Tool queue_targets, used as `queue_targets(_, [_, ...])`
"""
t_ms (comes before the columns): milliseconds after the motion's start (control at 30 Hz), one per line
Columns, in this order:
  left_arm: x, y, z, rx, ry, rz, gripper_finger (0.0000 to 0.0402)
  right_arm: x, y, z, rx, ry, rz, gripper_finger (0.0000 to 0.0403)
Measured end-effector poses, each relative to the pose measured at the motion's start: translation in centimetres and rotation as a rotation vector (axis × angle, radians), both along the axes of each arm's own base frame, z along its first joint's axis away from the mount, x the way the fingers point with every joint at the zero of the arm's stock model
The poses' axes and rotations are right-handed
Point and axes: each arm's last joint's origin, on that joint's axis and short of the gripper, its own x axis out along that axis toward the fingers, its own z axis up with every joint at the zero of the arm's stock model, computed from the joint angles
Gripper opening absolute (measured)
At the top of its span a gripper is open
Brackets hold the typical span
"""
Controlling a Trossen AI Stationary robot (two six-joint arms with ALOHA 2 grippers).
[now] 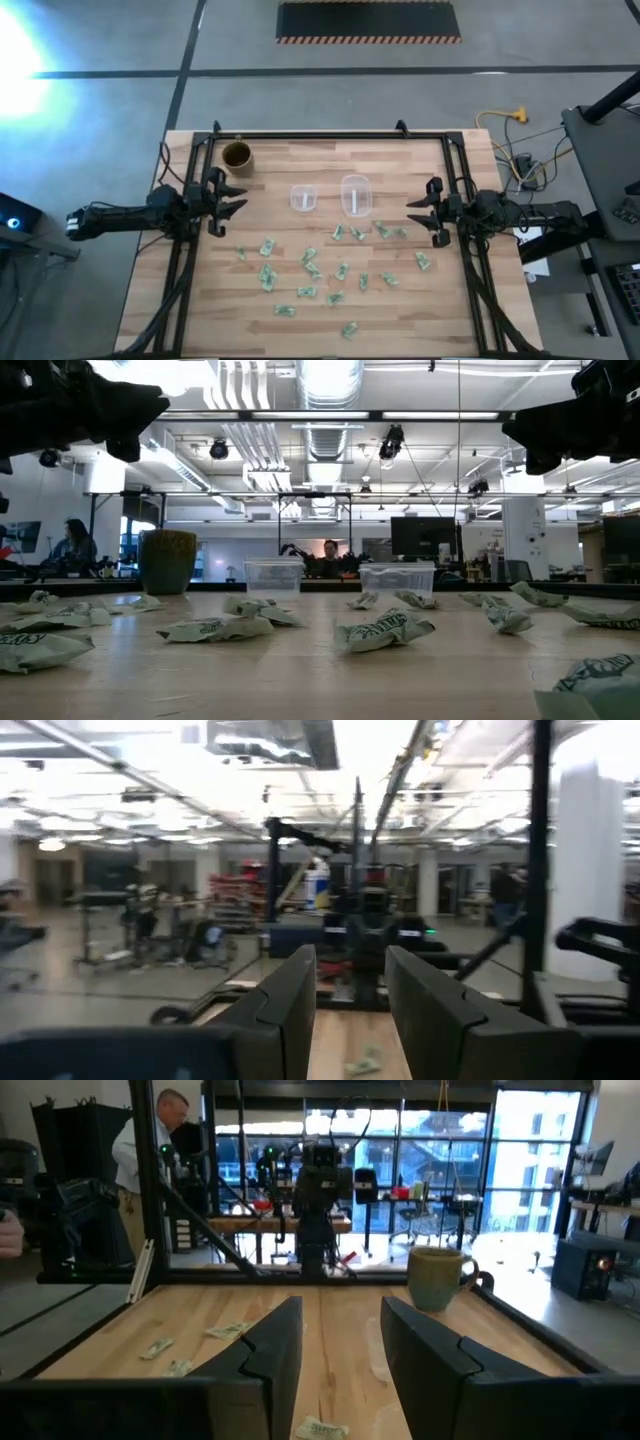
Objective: Pick and place items into bin
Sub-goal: Put the light green stevia packet into the left transparent bin
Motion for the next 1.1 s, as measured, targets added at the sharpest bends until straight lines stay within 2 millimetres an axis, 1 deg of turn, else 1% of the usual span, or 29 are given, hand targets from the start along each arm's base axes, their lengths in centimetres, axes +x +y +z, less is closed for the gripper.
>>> queue_targets(33, [0.0,0.0,0.1,0.000,0.002,-0.011,0.0107,0.0,0.0,0.2,-0.014,-0.016,-0.001,0.0128])
queue_targets(100, [0.1,-0.2,1.0,0.018,-0.005,-0.070,0.0107,-0.1,0.0,0.6,-0.037,-0.047,0.000,0.0128])
queue_targets(167, [0.1,-0.4,2.5,0.046,-0.029,-0.125,0.0107,-0.3,0.0,1.6,-0.055,-0.074,-0.003,0.0128])
queue_targets(267, [0.3,-0.5,5.1,0.110,-0.062,-0.148,0.0107,-0.7,0.0,3.3,-0.072,-0.111,-0.007,0.0128])
queue_targets(400, [0.8,-0.5,8.2,0.244,-0.088,-0.116,0.0107,-1.1,0.0,5.1,-0.091,-0.097,-0.010,0.0128])
queue_targets(500, [1.1,-0.4,10.4,0.349,-0.119,-0.076,0.0107,-1.2,0.0,6.1,-0.093,-0.061,-0.007,0.0128])
queue_targets(567, [1.1,-0.4,11.6,0.366,-0.153,-0.065,0.0107,-1.2,0.0,6.5,-0.089,-0.037,-0.004,0.0128])
queue_targets(667, [1.0,-0.4,13.1,0.334,-0.193,-0.074,0.0107,-1.0,0.0,7.1,-0.081,-0.009,-0.001,0.0128])
queue_targets(767, [1.4,-0.4,13.8,0.329,-0.171,-0.080,0.0107,-0.7,0.0,7.7,-0.085,0.015,-0.001,0.0128])
queue_targets(833, [2.0,-0.4,13.9,0.325,-0.124,-0.095,0.0107,-0.5,0.0,8.2,-0.101,0.025,-0.002,0.0128])
queue_targets(900, [3.0,-0.3,13.9,0.317,-0.067,-0.108,0.0107,-0.2,0.0,8.7,-0.120,0.036,-0.003,0.0128])
queue_targets(1100, [6.6,-0.1,14.1,0.275,0.185,-0.154,0.0107,1.0,0.1,10.6,-0.139,0.071,0.000,0.0128])
